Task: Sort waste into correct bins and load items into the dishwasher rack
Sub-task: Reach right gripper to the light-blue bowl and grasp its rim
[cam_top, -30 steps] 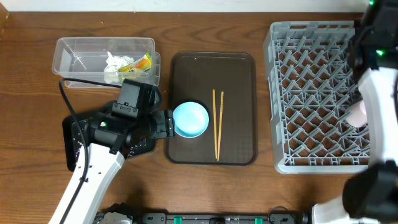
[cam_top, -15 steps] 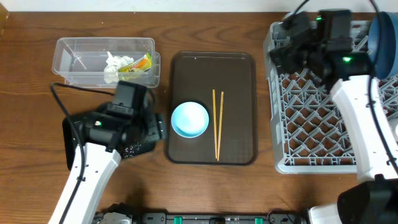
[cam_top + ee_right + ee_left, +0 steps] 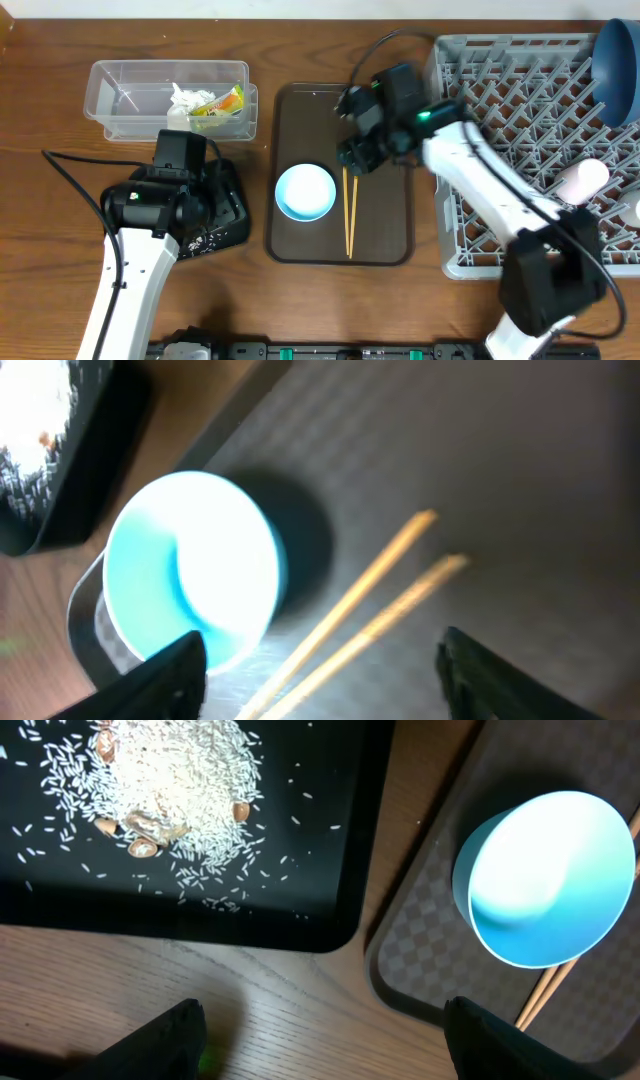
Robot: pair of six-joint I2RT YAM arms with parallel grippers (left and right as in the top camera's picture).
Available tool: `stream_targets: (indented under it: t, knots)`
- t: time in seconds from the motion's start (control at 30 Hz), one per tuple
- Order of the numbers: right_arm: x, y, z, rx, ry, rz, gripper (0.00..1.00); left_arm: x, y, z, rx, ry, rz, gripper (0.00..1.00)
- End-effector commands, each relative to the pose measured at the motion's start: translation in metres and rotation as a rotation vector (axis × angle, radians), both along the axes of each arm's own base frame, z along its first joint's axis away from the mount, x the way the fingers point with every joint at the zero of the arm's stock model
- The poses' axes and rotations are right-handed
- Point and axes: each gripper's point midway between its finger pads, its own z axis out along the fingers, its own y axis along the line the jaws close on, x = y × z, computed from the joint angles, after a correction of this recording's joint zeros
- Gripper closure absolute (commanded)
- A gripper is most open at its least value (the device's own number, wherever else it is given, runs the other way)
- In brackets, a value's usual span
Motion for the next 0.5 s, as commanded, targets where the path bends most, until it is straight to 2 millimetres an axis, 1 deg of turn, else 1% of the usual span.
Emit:
stream_targets:
  t: [0.0,0.07,0.13,0.17,0.23,0.33,0.43,0.47]
  knots:
    - [-0.014,0.013,-0.025,-0.037,0.073,-0.016,0.35,0.001,0.006,0.002,0.025,-0.002,0.023,0.21]
    - [-0.02,0.017,-0.038,-0.072,0.097,-0.021,0.41,0.001,0.006,0.002,0.025,-0.002,0.023,0.21]
    - [-0.022,0.017,-0.051,-0.119,0.107,-0.039,0.41,0.001,0.006,0.002,0.025,-0.002,0.023,0.21]
    - [-0.023,0.017,-0.055,-0.128,0.11,-0.038,0.41,0.001,0.006,0.002,0.025,-0.002,0.023,0.21]
    - [-0.028,0.022,-0.065,-0.14,0.131,-0.031,0.42,0.001,0.006,0.002,0.025,-0.002,0.023,0.21]
    - [-0.034,0.026,-0.079,-0.157,0.166,-0.035,0.53,0.001,0.006,0.002,0.025,-0.002,0.023,0.21]
    - [-0.038,0.027,-0.091,-0.175,0.189,-0.029,0.71,0.001,0.006,0.002,0.025,-0.002,0.023,0.21]
    - [-0.038,0.026,-0.093,-0.178,0.194,-0.033,0.75,0.001,0.006,0.002,0.025,-0.002,0.023,0.21]
